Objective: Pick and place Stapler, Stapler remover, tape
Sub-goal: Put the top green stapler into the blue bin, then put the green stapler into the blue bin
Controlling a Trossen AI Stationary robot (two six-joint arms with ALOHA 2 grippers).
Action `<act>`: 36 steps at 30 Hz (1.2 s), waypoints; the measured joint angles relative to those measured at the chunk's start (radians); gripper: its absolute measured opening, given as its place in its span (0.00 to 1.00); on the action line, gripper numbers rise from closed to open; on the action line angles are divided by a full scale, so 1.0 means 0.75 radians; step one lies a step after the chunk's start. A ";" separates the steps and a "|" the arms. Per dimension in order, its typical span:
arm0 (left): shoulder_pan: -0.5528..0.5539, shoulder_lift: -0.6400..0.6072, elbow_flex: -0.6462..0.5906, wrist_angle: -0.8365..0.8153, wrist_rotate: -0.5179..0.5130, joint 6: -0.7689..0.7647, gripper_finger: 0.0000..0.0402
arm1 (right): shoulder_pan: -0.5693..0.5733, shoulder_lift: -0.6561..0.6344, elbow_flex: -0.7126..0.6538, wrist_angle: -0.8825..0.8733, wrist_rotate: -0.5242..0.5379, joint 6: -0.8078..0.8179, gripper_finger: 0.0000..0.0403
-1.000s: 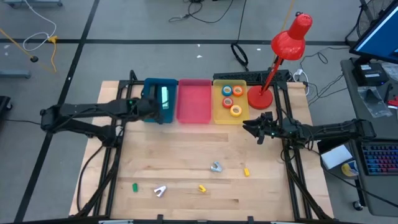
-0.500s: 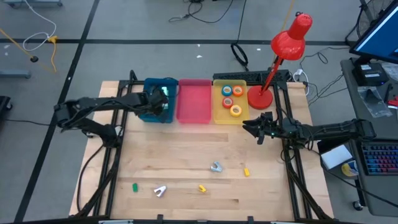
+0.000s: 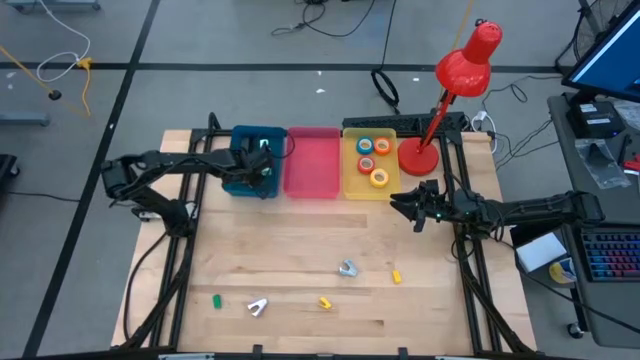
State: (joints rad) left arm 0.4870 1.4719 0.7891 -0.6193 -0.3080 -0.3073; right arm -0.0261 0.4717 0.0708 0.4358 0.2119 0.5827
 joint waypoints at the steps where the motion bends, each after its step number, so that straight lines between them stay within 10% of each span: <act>1: 0.000 -0.002 0.000 0.000 0.000 0.004 0.20 | 0.000 0.000 0.000 0.000 0.000 0.000 0.36; 26: 0.012 -0.001 0.000 0.052 0.004 0.090 0.35 | 0.000 0.000 0.000 0.001 -0.005 0.000 0.36; 36: -0.034 -0.210 0.000 -0.204 0.307 -0.064 0.37 | 0.000 0.000 0.000 0.001 -0.005 0.001 0.36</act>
State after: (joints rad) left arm 0.4612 1.3143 0.7891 -0.7725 -0.0778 -0.3552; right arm -0.0265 0.4717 0.0711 0.4362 0.2081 0.5831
